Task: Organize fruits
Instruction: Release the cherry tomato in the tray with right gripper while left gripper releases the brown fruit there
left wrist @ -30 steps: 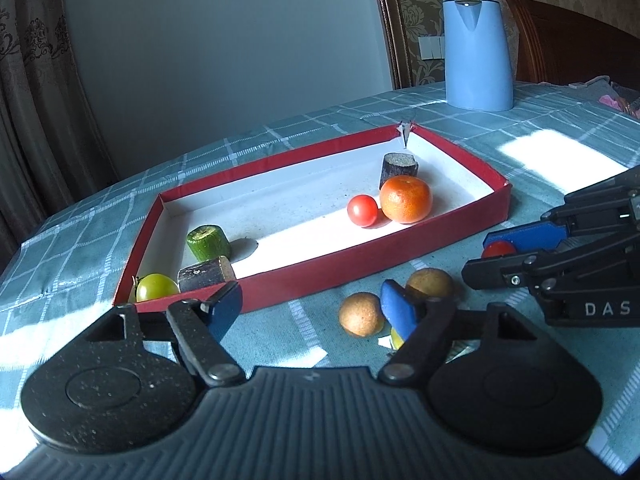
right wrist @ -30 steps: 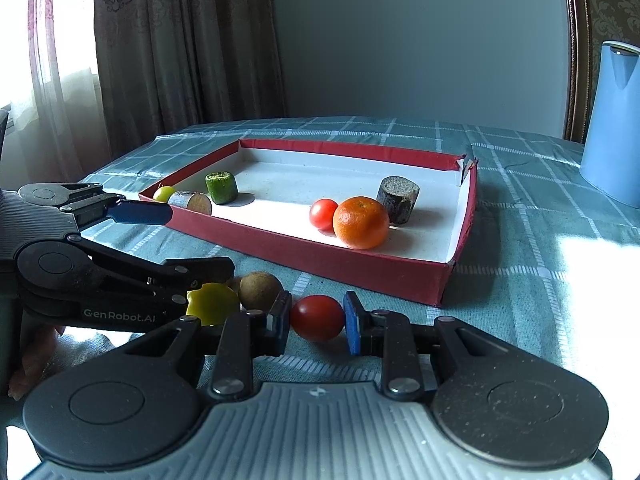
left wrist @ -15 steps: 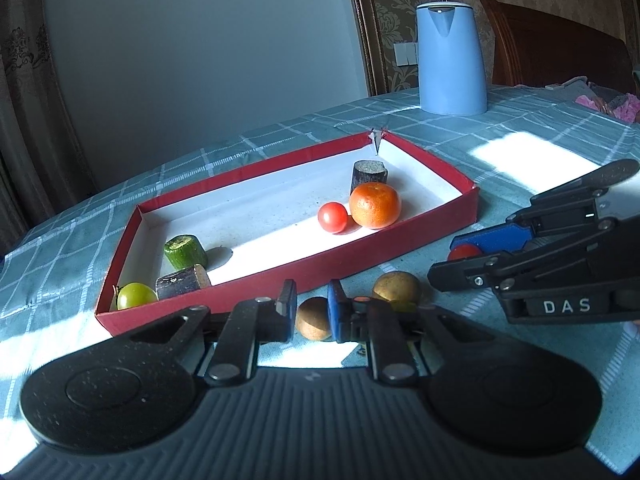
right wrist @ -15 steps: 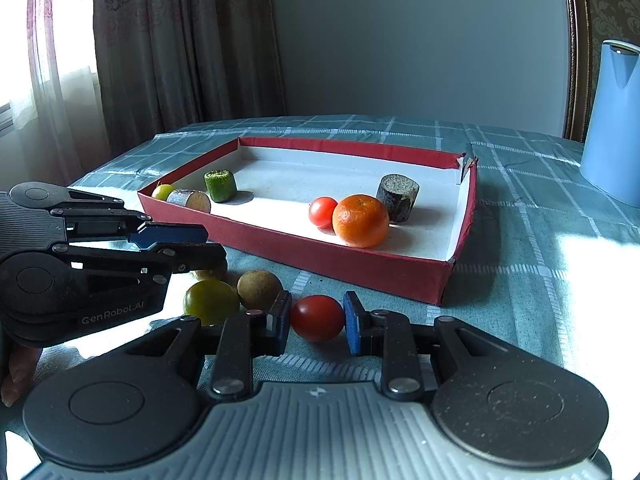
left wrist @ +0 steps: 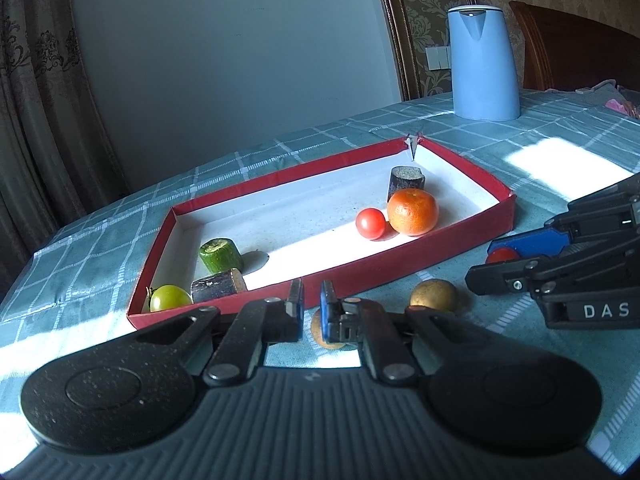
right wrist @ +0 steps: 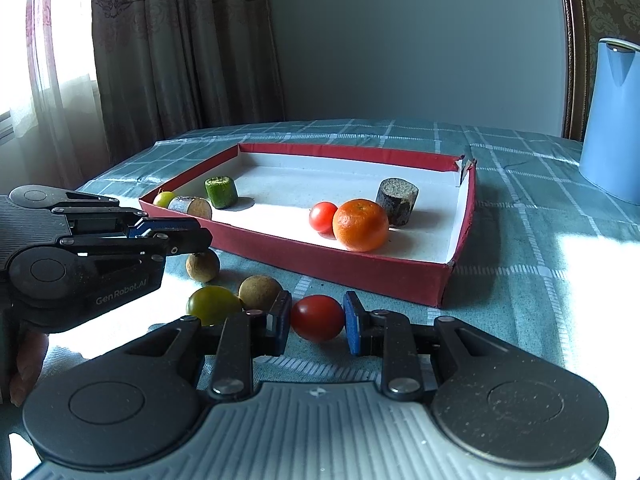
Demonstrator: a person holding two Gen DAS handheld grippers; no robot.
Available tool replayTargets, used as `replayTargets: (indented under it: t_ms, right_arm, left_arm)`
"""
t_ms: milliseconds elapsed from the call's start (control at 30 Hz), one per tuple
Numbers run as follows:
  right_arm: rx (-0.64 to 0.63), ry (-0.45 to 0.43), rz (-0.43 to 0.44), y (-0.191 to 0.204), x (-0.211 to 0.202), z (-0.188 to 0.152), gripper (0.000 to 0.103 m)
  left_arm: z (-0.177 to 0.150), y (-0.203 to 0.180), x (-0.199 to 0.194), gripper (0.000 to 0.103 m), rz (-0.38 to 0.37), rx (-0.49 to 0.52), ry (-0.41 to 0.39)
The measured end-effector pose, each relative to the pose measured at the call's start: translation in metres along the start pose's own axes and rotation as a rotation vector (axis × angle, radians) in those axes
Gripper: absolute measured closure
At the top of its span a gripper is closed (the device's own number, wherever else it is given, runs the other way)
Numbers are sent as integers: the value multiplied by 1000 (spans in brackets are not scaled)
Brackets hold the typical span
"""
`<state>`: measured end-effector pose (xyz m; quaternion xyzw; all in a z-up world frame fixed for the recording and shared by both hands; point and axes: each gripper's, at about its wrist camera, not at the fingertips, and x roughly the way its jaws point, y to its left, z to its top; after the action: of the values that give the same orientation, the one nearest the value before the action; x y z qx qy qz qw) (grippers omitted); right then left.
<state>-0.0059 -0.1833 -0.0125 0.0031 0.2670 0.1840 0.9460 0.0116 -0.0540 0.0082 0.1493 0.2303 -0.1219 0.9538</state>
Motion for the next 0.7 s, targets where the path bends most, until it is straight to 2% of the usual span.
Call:
replayTargets:
  t_ms: [267,700]
  right_arm:
    - [8,-20,-11,0,-2,1,76]
    - [-8,-65,-34,7,-5,6,76]
  left_arm:
    - [8,15,-7,94,-2,-86,-57]
    - [21,32,19,94,106,-141,-26]
